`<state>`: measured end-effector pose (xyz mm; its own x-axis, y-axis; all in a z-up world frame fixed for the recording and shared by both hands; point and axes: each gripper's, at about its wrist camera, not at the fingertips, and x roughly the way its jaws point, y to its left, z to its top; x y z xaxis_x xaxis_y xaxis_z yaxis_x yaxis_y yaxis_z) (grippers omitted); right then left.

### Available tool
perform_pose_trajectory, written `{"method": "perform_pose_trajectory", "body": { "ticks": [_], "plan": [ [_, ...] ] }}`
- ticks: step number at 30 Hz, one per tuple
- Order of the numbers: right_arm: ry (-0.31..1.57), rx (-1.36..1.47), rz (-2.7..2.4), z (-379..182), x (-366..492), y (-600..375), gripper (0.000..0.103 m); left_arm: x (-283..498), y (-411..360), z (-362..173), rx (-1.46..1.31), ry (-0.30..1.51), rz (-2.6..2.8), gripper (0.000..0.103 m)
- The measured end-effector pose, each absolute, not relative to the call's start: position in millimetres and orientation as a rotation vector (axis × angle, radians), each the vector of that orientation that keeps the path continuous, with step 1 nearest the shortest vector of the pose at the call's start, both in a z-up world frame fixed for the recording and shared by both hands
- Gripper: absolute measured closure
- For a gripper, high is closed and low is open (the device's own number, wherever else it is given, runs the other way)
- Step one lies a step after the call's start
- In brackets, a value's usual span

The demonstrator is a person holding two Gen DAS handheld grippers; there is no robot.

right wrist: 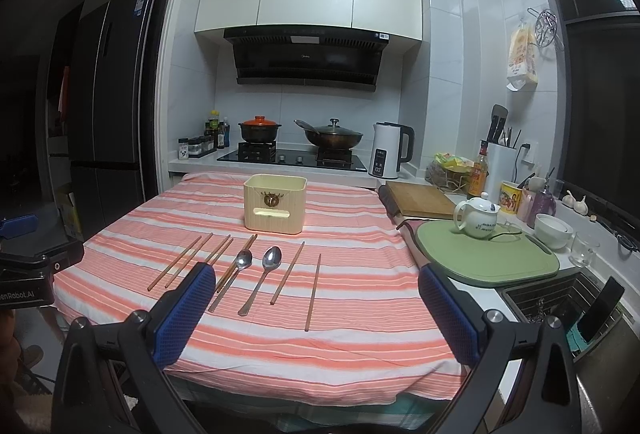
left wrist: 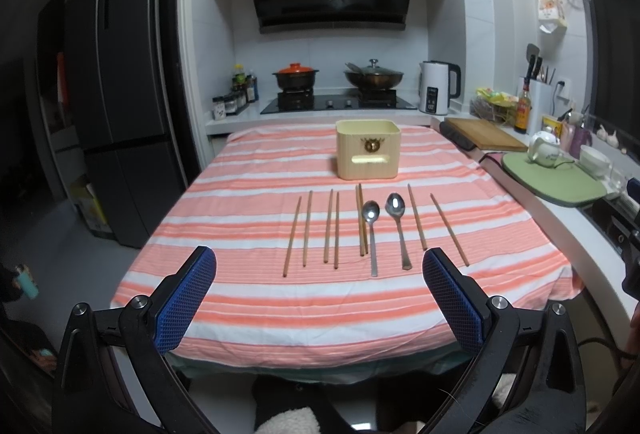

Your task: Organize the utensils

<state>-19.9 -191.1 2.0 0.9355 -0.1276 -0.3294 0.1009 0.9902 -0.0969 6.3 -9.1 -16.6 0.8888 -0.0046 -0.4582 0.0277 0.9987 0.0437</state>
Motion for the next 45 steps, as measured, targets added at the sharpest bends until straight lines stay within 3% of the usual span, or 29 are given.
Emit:
{"method": "perform_pose_trajectory", "body": {
  "ticks": [32, 45],
  "plan": [
    [0.356, -0.079, -0.118, -1, -13, -195, 0.0, 20, 8, -18, 0.014, 0.479, -0.034, 0.0],
    [0.391, -0.094, -0.12, -16, 7, -199, 0.0, 56, 34, -50, -0.017, 0.568, -0.046, 0.0]
  ]
}}
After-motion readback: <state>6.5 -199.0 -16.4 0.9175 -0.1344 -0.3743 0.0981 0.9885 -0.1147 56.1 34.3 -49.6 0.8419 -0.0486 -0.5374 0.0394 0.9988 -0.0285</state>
